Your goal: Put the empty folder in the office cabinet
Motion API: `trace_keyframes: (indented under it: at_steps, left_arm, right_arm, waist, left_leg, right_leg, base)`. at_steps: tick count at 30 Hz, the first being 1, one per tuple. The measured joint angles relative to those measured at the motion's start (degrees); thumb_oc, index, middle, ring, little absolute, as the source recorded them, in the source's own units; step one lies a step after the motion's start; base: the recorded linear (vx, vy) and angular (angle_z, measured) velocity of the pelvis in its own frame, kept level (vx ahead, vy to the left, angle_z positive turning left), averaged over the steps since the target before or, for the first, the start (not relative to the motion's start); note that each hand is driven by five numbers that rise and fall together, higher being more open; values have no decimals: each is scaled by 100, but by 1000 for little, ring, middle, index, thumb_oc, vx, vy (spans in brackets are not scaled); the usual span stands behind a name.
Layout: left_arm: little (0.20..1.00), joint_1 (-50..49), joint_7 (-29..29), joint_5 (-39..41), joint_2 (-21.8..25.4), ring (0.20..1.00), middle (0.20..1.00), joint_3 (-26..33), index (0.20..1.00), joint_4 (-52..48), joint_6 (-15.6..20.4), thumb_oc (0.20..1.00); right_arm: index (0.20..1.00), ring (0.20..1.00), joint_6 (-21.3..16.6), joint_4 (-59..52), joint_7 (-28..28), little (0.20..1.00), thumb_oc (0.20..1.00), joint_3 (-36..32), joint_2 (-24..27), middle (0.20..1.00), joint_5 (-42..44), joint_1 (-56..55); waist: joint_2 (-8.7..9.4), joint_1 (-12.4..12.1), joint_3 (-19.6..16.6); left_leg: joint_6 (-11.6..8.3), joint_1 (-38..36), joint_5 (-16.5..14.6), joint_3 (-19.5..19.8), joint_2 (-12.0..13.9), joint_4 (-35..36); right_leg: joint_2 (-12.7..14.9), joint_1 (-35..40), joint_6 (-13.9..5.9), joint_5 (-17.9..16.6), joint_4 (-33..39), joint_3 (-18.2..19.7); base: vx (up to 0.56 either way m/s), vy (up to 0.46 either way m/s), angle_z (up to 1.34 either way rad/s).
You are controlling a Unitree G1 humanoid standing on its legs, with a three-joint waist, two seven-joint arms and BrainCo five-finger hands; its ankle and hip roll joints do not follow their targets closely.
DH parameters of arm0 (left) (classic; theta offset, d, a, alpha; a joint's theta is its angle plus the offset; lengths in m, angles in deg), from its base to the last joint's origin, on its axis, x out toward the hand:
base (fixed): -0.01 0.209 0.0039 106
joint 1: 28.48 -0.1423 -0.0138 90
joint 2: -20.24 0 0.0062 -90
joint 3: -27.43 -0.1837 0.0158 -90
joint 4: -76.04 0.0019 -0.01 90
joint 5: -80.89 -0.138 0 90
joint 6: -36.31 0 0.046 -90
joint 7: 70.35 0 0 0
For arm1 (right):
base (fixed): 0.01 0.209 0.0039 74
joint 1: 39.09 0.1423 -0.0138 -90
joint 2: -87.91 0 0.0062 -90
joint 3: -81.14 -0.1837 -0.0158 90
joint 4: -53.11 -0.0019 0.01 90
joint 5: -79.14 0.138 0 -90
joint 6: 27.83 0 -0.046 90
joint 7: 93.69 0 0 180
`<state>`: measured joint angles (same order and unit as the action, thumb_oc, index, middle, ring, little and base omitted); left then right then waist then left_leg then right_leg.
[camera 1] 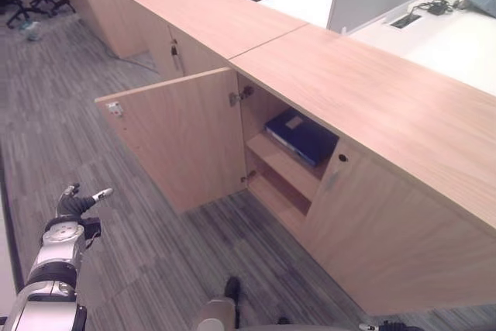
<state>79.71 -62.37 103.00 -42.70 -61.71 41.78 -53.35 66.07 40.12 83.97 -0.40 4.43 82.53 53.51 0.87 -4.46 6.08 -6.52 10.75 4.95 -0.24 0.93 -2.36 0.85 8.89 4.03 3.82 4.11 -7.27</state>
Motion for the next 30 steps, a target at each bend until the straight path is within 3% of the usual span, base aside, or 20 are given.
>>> trace_keyframes:
  at_steps: [2,3,6,7,10,13,16,18,21,22,23,24,26,30]
  left_arm:
    - [1000,-62,5,0,1,1000,1000,157,1000,19,-2,1000]
    - [1000,-54,9,1,10,1000,1000,158,1000,34,4,1000]
    - [1000,-29,10,2,47,1000,1000,157,1000,39,16,1000]
    - [1000,-27,3,2,44,1000,1000,154,1000,39,16,1000]
    - [1000,84,-6,-2,53,1000,1000,151,1000,37,21,1000]
    - [1000,140,-10,-26,88,1000,1000,144,1000,45,19,1000]
    - [1000,142,-33,-121,89,1000,1000,77,1000,51,1,1000]
    - [1000,165,-58,-127,105,1000,1000,-41,1000,62,-13,1000]
    - [1000,222,-78,-193,186,1000,1000,-299,1000,51,-12,1000]
    - [1000,205,-80,-268,159,1000,1000,-335,1000,68,-19,1000]
    - [1000,205,-88,-282,147,1000,1000,-423,1000,93,-33,1000]
    - [1000,205,-120,-288,149,1000,1000,-430,1000,102,-43,1000]
    - [1000,299,-145,-348,113,1000,1000,-577,1000,141,-19,1000]
    - [1000,86,-195,-514,-79,1000,1000,-532,1000,137,-24,1000]
  right_arm:
    - [1000,1000,-12,30,0,1000,1000,4,26,1000,0,-45]
    - [1000,1000,-17,35,-2,1000,1000,26,36,1000,-1,-79]
    - [1000,1000,-10,76,-23,1000,1000,41,-135,1000,-5,-148]
    - [1000,1000,-9,79,-31,1000,1000,41,-158,1000,-7,-116]
    - [1000,1000,1,129,-57,1000,1000,37,-212,1000,-18,18]
    - [1000,1000,-5,126,-128,1000,1000,34,-315,1000,-38,67]
    - [1000,1000,-3,128,-152,1000,1000,5,-298,1000,-69,31]
    - [1000,1000,22,125,-152,1000,1000,9,-186,1000,-69,-12]
    - [1000,1000,41,68,-152,1000,1000,57,-156,1000,-68,-30]
    - [1000,1000,42,59,-144,1000,1000,76,-182,1000,-68,-26]
    - [1000,1000,39,5,-155,1000,1000,89,-194,1000,-67,-42]
    - [1000,1000,24,-54,-158,1000,1000,113,-225,1000,-67,-43]
    - [1000,1000,4,-74,-155,1000,1000,273,-277,1000,-66,-40]
    - [1000,1000,-9,-73,-155,1000,1000,207,-278,1000,-58,-258]
  waist:
    - [-123,-88,-126]
    - [-177,-52,-194]
    - [128,12,-368]
    - [205,78,-415]
    - [207,102,-420]
    - [242,74,-455]
    - [153,85,-474]
    - [-47,102,-452]
    - [-109,121,-393]
    - [-106,127,-395]
    - [-122,130,-385]
    - [-137,137,-373]
    - [-143,289,-358]
    - [8,186,-486]
  left_leg:
    - [58,-531,-23,7,66,409]
    - [475,-702,469,10,59,621]
    - [780,-890,378,-229,-296,752]
    - [838,-931,336,-237,-379,751]
    - [954,-1027,196,-331,-479,751]
    - [962,-1172,-9,-426,-565,781]
    - [994,-1283,-76,-411,-542,810]
    - [1020,-1259,-97,-397,-441,809]
    - [1176,-1219,-137,-328,-501,687]
    - [1233,-1277,-127,-341,-540,720]
    - [1261,-1307,-107,-341,-552,729]
    - [1260,-1303,-94,-314,-566,726]
    - [1221,-1254,-69,-135,-557,753]
    - [1076,-1381,-167,-220,-549,804]
  right_leg:
    - [-35,248,-257,51,45,176]
    - [-34,365,-407,141,37,172]
    - [354,373,-672,301,-59,122]
    - [443,429,-765,281,-52,75]
    - [576,427,-920,205,-109,14]
    - [683,414,-1051,299,-334,10]
    - [756,75,-1118,607,-1278,-123]
    - [762,-553,-1148,635,-2600,-135]
    - [1052,-1419,-1220,593,-4087,-127]
    - [1216,-1527,-1184,683,-4040,-254]
    - [1351,-1516,-1098,754,-3712,-399]
    - [1388,-1448,-1140,724,-3173,-455]
    - [1145,-1398,-1228,603,-1873,-124]
    - [962,-1207,-1176,-151,-1049,-275]
  base:
    - [165,122,-50]
    - [158,135,-30]
    - [156,148,-21]
    - [147,148,-13]
    - [113,118,-17]
    - [126,177,-20]
    - [58,162,-3]
    - [-13,114,6]
    - [32,67,8]
    - [54,-54,5]
    - [42,-46,5]
    - [39,-41,29]
    - [46,-43,46]
    - [98,-75,1]
